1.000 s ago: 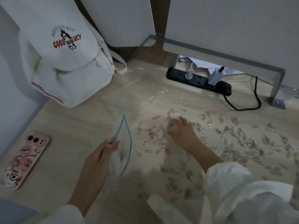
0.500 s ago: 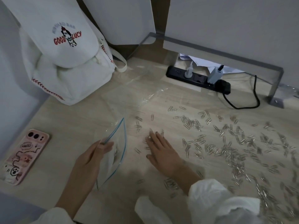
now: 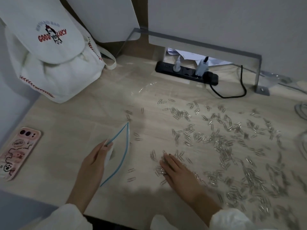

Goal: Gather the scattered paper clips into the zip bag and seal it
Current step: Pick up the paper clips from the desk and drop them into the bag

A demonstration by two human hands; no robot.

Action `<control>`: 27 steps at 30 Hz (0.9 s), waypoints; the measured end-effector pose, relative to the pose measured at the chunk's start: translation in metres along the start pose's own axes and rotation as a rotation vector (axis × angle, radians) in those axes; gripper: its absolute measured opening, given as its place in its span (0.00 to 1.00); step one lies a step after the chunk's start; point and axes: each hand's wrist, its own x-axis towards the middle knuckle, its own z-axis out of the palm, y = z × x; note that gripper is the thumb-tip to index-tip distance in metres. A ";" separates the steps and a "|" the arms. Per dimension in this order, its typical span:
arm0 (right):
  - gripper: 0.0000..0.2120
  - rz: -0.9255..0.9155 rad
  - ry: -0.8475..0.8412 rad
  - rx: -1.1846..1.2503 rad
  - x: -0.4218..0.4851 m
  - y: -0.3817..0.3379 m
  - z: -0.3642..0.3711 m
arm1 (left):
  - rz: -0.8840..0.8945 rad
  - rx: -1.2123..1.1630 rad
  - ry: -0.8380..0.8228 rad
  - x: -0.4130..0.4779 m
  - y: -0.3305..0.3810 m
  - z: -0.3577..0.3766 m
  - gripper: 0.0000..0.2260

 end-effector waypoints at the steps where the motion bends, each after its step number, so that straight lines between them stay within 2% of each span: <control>1: 0.20 0.001 0.032 0.008 -0.001 0.000 0.002 | -0.005 -0.002 0.000 -0.002 -0.001 0.002 0.15; 3: 0.26 0.018 0.062 -0.004 -0.001 0.001 0.005 | -0.006 -0.015 0.007 -0.006 -0.005 0.006 0.16; 11: 0.32 0.019 0.222 -0.035 0.012 0.005 -0.002 | 0.016 -0.026 0.078 -0.020 -0.006 0.023 0.14; 13: 0.26 0.106 0.297 0.053 0.016 0.006 -0.005 | 0.026 -0.021 0.092 -0.023 -0.004 0.027 0.14; 15: 0.09 0.237 0.325 0.162 0.015 0.008 -0.005 | 0.011 -0.022 0.091 -0.026 -0.004 0.028 0.14; 16: 0.03 0.309 0.327 0.258 0.014 0.006 -0.012 | 0.003 -0.032 0.086 -0.027 -0.004 0.029 0.14; 17: 0.07 0.392 0.308 0.369 0.012 0.007 -0.017 | -0.009 -0.048 0.079 -0.028 -0.005 0.030 0.14; 20: 0.08 0.645 0.299 0.865 0.012 0.003 -0.040 | -0.038 -0.119 0.064 -0.029 -0.006 0.031 0.14; 23: 0.10 0.799 0.346 1.042 0.021 -0.009 -0.060 | -0.038 -0.152 0.038 -0.026 -0.003 0.033 0.13; 27: 0.11 0.745 0.296 1.460 0.032 -0.046 -0.097 | -0.054 -0.186 0.047 -0.024 0.000 0.038 0.14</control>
